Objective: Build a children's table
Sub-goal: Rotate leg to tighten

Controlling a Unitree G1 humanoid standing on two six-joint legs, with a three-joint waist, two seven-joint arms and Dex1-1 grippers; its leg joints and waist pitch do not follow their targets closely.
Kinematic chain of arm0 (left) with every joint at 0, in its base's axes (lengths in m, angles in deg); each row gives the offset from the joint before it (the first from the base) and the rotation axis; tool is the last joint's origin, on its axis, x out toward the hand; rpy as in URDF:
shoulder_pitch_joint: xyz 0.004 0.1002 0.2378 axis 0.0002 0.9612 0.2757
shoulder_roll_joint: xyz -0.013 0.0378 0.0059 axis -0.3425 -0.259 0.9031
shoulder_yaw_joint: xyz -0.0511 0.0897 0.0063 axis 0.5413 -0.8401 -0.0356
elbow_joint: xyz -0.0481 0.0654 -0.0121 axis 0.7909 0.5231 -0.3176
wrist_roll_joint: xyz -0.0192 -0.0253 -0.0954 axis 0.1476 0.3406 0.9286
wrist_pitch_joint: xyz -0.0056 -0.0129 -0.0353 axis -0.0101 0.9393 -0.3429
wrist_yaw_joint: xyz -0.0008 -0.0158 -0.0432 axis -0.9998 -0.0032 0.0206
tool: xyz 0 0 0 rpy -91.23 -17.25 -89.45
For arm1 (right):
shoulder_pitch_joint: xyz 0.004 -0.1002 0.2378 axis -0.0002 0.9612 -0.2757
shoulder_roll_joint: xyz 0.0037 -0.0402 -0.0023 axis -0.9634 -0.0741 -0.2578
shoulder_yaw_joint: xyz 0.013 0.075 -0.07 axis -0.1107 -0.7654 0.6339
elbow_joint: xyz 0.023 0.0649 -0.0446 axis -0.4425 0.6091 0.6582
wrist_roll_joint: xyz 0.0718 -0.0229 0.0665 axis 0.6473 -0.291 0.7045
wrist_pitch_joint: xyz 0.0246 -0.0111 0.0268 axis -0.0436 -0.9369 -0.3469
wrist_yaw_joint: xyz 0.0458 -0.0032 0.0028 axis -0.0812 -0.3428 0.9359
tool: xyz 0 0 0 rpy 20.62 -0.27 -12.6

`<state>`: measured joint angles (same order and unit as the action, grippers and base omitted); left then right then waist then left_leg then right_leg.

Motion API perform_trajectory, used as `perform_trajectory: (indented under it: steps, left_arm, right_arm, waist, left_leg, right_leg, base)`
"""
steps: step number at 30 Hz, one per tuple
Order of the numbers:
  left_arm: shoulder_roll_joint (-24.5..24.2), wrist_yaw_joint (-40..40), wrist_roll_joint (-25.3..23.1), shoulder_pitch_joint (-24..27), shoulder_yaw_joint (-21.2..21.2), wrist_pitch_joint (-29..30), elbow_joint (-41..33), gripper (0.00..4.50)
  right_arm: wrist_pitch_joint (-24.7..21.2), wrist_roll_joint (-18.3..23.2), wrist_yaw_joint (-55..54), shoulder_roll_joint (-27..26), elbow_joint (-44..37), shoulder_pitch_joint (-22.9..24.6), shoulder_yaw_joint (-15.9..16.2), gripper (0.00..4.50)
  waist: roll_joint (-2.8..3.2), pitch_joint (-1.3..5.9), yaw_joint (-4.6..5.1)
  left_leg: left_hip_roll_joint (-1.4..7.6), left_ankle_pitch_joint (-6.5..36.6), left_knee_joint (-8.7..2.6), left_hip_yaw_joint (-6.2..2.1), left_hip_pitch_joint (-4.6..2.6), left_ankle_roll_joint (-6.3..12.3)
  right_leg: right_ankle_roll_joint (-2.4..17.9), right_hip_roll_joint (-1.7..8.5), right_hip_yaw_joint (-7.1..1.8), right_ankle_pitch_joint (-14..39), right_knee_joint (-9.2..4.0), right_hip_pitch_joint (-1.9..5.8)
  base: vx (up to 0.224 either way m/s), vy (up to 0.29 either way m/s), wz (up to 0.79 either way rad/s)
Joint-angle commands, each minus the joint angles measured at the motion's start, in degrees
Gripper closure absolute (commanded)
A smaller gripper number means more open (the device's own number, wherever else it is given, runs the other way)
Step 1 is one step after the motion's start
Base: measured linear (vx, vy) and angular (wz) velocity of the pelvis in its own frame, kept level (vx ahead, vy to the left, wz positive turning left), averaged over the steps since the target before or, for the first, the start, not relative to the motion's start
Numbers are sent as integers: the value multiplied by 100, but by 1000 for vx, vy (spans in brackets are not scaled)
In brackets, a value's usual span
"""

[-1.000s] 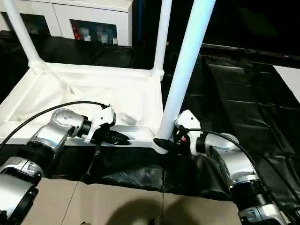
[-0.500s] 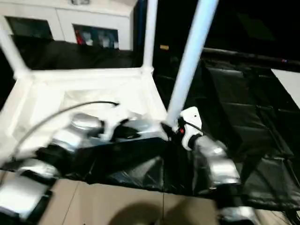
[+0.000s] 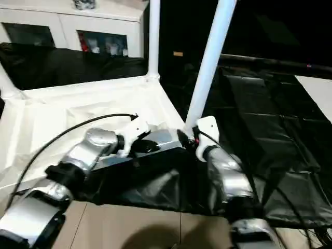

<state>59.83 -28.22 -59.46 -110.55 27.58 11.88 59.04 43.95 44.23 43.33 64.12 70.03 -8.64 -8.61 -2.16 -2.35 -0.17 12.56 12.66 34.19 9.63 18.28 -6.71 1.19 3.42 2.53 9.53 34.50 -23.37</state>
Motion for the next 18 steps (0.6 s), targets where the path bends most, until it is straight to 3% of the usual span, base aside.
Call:
perform_trajectory:
  steps: [1, 6, 8, 11, 14, 18]
  left_arm:
    - [28, 504, 230, 117, -183, -316, -181, 450]
    - [-266, 1199, 486, 176, -58, -422, -303, 450]
    - [-415, 1490, 542, 192, -46, -465, -365, 450]
    - [-548, 1758, 554, 189, -63, -503, -366, 450]
    - [-689, 1965, 551, 158, -75, -576, -311, 450]
    - [-770, 2105, 574, 88, -61, -608, -220, 450]
  right_arm:
    - [219, 127, 766, 62, -252, 29, 363, 78]
    - [-60, 576, 2114, 570, -618, 189, 293, 78]
    - [-269, 693, 2667, 774, -713, 212, 316, 95]
    - [-434, 769, 3165, 1004, -717, 205, 475, 115]
    - [-547, 704, 3628, 1212, -620, 148, 693, 141]
    - [-533, 659, 3861, 1265, -428, 23, 762, 173]
  waist:
    - [-39, 332, -39]
    - [-35, 384, -102]
    - [-33, 385, -116]
    - [-20, 348, -145]
    - [-7, 324, -191]
    - [-21, 322, -210]
  left_leg:
    - [-34, 932, -370, 61, 145, 581]
    - [2, 497, -344, 74, 140, 854]
    - [21, 297, -334, 80, 160, 984]
    - [36, 509, -348, 89, 145, 952]
    - [46, 791, -370, 98, 110, 683]
    - [44, 791, -367, 103, 129, 571]
  right_leg:
    - [1210, 315, -192, 1441, -436, 329]
    - [1549, 311, -204, 473, -309, 374]
    - [1698, 298, -191, 56, -256, 358]
    - [1685, 317, -186, 424, -302, 334]
    - [1523, 314, -183, 1017, -363, 312]
    - [1437, 312, -186, 1114, -357, 316]
  base:
    - [0, 0, 0]
    - [0, 0, 0]
    - [0, 0, 0]
    - [0, 0, 0]
    - [0, 0, 0]
    - [0, 0, 0]
